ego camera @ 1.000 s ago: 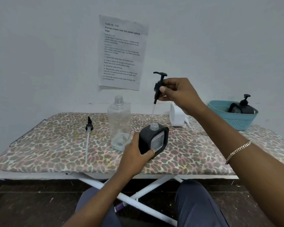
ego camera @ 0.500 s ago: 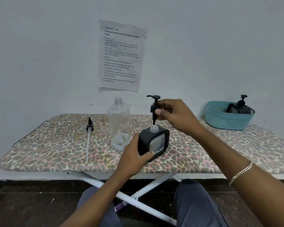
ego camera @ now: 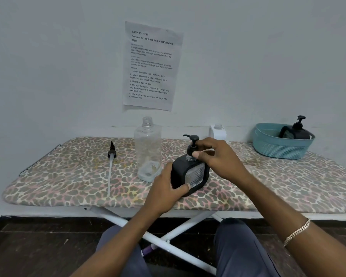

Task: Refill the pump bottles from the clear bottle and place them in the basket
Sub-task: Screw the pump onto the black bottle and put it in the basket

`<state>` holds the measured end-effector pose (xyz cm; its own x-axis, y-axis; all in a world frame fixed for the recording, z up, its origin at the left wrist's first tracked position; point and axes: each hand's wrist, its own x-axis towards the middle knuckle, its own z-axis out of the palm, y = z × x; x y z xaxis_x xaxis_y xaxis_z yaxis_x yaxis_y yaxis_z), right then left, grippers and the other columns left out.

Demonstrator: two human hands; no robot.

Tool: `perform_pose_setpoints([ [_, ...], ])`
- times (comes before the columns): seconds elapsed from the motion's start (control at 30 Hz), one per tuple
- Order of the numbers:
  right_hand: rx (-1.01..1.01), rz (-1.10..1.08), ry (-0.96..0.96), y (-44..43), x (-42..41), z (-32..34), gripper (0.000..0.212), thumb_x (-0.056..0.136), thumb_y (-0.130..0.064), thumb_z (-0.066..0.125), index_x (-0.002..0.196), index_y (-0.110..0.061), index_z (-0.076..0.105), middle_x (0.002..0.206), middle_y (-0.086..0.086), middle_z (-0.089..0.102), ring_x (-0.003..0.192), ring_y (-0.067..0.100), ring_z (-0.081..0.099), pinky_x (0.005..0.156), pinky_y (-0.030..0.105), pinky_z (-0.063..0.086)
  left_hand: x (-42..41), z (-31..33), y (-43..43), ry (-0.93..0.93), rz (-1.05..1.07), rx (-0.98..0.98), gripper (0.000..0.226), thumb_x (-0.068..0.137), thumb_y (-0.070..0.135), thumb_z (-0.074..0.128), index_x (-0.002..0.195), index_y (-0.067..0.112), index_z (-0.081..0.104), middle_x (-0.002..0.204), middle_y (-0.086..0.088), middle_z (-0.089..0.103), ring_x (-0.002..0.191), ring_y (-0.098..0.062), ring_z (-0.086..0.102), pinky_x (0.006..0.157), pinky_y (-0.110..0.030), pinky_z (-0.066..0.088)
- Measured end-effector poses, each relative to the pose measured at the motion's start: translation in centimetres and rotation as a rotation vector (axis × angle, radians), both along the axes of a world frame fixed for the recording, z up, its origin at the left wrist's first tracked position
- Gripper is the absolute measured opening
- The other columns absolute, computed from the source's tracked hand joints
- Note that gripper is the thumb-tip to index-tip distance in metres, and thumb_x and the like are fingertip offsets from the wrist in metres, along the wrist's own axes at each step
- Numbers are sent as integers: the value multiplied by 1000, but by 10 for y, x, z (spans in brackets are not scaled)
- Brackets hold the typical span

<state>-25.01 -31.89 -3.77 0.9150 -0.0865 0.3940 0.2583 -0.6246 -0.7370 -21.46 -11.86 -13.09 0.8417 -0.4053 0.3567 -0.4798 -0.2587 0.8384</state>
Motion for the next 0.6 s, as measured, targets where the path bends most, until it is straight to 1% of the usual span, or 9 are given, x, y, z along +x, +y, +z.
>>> perform_pose_setpoints([
  [0.07,-2,1,21,-1,0,-3,27,92,-25,77,119,-22,73,114,-12,72,106,3,66,86,15,44,1,-1,0,-2,1,3,54,85,34,78,133,39,53,114,16,72,103,-7,73,88,-48,62],
  [0.13,-17,5,32,1,-1,-5,26,92,-26,77,117,-23,72,115,-11,71,107,5,65,88,16,44,1,-1,0,-3,4,7,53,86,32,79,131,40,54,113,16,72,102,-7,73,88,-47,62],
  [0.23,12,-25,22,4,-1,-9,30,88,-33,81,115,-24,73,113,-14,72,107,2,66,92,23,47,2,-1,0,0,0,6,53,86,32,78,132,40,53,113,16,72,102,-7,73,89,-47,61],
  [0.3,29,-57,17,5,0,-10,31,83,-39,84,109,-25,73,106,-15,72,102,-2,66,90,21,48,2,-1,0,-2,-2,9,55,85,35,77,134,40,53,113,15,72,102,-7,72,88,-47,61],
  [0.37,39,-68,8,6,0,-12,31,80,-42,86,102,-27,71,101,-14,72,98,-1,67,89,22,50,2,-1,0,-3,-4,12,55,85,36,76,135,40,52,113,13,72,102,-8,73,87,-47,62],
  [0.43,45,-46,12,7,-2,-11,36,79,-44,87,107,-30,71,105,-14,72,101,-1,66,92,23,50,2,-1,0,-1,-4,14,56,86,35,76,135,41,51,112,12,72,101,-9,73,86,-48,62],
  [0.47,51,-16,30,6,-2,-8,40,79,-43,87,115,-32,71,110,-15,72,106,-2,66,97,25,50,1,-1,0,1,-3,13,56,86,35,76,136,41,51,112,13,72,100,-9,73,86,-48,62],
  [0.53,107,78,80,3,-3,-2,43,85,-33,84,125,-36,70,118,-14,72,115,0,65,107,37,50,1,-1,0,1,-5,11,55,86,35,76,136,40,52,112,14,72,100,-8,73,86,-48,62],
  [0.6,173,156,110,0,-3,2,35,91,-21,78,124,-30,74,117,-13,75,116,5,67,111,46,48,2,-1,0,2,-5,10,54,85,36,75,134,38,53,112,13,72,101,-8,73,87,-48,62],
])
